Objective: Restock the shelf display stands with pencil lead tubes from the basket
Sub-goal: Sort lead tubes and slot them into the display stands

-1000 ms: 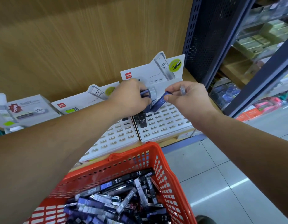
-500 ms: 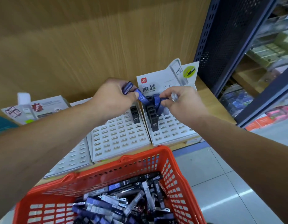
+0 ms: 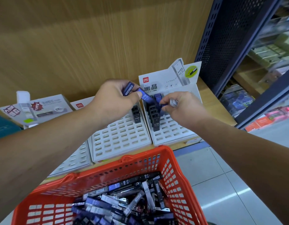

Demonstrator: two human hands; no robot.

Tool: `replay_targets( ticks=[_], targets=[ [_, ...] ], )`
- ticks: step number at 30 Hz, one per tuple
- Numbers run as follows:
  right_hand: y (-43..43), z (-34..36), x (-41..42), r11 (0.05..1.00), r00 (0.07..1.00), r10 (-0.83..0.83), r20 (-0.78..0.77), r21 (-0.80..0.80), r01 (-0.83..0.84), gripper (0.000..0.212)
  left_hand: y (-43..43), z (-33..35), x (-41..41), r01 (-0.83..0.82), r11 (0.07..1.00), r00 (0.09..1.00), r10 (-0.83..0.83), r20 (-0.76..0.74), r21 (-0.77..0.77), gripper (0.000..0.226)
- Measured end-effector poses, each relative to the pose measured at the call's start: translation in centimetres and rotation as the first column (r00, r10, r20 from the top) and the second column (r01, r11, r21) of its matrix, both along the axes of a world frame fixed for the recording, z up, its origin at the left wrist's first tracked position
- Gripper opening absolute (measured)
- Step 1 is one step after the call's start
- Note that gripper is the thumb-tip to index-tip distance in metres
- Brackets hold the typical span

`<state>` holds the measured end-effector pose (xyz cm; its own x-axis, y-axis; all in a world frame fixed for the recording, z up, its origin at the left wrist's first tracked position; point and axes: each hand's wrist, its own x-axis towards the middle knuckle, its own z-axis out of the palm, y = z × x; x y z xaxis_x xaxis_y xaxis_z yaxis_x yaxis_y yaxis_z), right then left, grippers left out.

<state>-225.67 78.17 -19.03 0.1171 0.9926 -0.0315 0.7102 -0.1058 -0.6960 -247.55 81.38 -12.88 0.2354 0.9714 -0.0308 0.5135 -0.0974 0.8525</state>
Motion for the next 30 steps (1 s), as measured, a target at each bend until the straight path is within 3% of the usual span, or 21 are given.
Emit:
replay_targets(
  ticks=[2, 6, 8, 11, 14, 17, 21, 25, 28, 30],
  targets=[
    [0.0, -0.2, -0.4, 1.000, 1.000, 0.008, -0.018, 0.030, -0.007, 0.021, -0.3, 0.2, 0.4, 0.016, 0.999, 1.000, -0.016, 0.008, 0.044, 0.010],
    [0.0, 0.2, 0.0, 0.996, 0.970, -0.084, -0.230, 0.017, 0.090, 0.031, -0.3, 1.1, 1.4, 0.035, 0.980, 0.999, -0.035, -0.005, 0.197, 0.011],
    [-0.3, 0.3, 0.8, 0.989, 0.966, -0.141, -0.216, 0.011, 0.147, 0.028, -0.6, 0.8, 2.1, 0.099, 0.966, 0.994, -0.086, -0.066, 0.237, 0.010],
    [-0.8, 0.2, 1.9, 0.979, 0.957, -0.200, -0.211, -0.007, 0.203, 0.008, -0.9, -0.5, 3.0, 0.197, 0.950, 0.970, -0.153, -0.187, 0.244, 0.008],
    [-1.3, -0.1, 2.1, 0.982, 0.955, -0.184, -0.234, -0.073, 0.172, 0.012, -0.6, -1.7, 3.5, 0.274, 0.918, 0.929, -0.175, -0.327, 0.285, 0.009],
    [-1.8, 0.0, 1.9, 0.977, 0.922, -0.184, -0.342, -0.163, 0.134, 0.025, -0.4, -3.0, 4.1, 0.314, 0.913, 0.892, -0.190, -0.411, 0.259, 0.018],
    [-2.4, 0.9, 1.8, 0.935, 0.790, -0.309, -0.529, -0.320, 0.152, 0.041, -0.4, -3.7, 5.0, 0.300, 0.925, 0.900, -0.194, -0.391, 0.232, 0.027],
    [-2.6, 1.2, 2.1, 0.907, 0.709, -0.382, -0.592, -0.388, 0.165, 0.042, 0.0, -3.3, 5.9, 0.263, 0.943, 0.885, -0.152, -0.441, 0.202, 0.034],
    [-2.6, 1.2, 2.3, 0.901, 0.703, -0.397, -0.590, -0.397, 0.176, 0.041, 0.4, -3.5, 5.8, 0.300, 0.927, 0.839, -0.144, -0.525, 0.225, 0.040],
    [-2.6, 1.2, 2.4, 0.901, 0.697, -0.397, -0.596, -0.397, 0.174, 0.041, 0.4, -3.7, 5.7, 0.325, 0.919, 0.831, -0.165, -0.531, 0.223, 0.032]
  ],
)
